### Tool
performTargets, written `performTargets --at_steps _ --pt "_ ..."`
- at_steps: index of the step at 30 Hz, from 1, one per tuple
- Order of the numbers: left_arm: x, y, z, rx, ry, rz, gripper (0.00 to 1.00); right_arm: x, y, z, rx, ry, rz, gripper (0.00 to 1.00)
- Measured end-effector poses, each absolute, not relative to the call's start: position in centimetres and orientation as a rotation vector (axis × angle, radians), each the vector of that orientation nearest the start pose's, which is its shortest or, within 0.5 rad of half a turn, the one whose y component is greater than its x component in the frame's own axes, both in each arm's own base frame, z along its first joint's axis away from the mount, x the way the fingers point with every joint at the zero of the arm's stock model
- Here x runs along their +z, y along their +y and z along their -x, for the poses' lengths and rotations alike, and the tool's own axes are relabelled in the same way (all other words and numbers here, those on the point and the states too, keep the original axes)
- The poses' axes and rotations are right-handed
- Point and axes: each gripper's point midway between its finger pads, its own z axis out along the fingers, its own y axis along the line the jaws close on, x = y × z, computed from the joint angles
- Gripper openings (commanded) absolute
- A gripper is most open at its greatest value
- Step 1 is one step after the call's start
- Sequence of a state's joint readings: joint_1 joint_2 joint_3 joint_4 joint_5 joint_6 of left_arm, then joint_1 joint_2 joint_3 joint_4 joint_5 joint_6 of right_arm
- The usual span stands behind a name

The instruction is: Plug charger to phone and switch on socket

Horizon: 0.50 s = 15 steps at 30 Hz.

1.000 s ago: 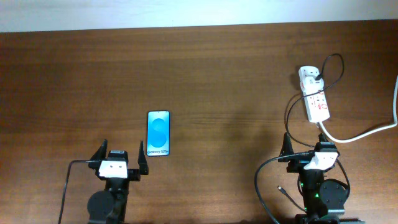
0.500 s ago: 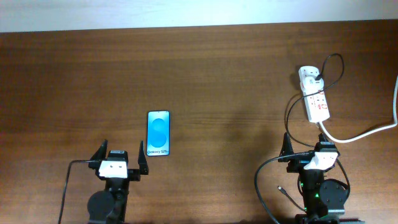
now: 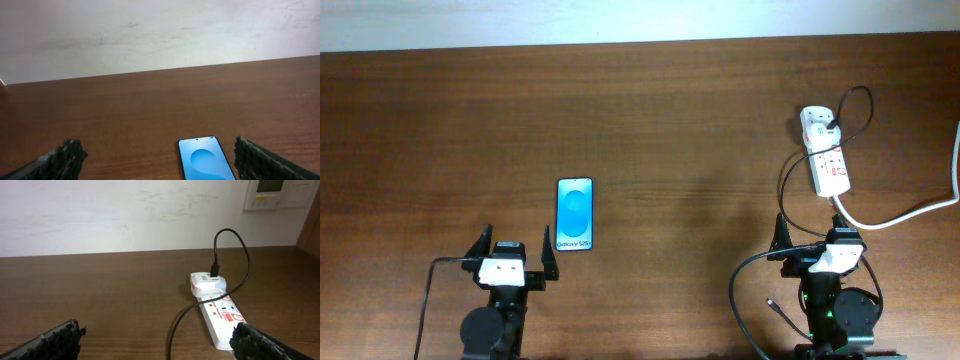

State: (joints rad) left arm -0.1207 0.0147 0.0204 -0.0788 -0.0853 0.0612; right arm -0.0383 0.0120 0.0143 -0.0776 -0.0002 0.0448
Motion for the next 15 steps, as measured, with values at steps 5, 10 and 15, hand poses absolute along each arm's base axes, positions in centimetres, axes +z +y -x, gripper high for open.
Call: performTargets --at_steps 5,10,15 --pt "16.09 -1.50 -24.53 0.025 1.641 -0.084 0.99 15.87 -0.94 -24.59 0.005 1.645 -0.068 0.98" --pt "16.09 -1.50 -24.53 0.025 1.641 -0.084 0.99 15.87 -0.94 -24.59 0.005 1.645 -0.068 0.98" --pt "15.73 -2.15 -24.46 -0.015 1.655 -0.106 0.99 15.87 -0.94 -24.59 0.005 1.645 -0.068 0.98"
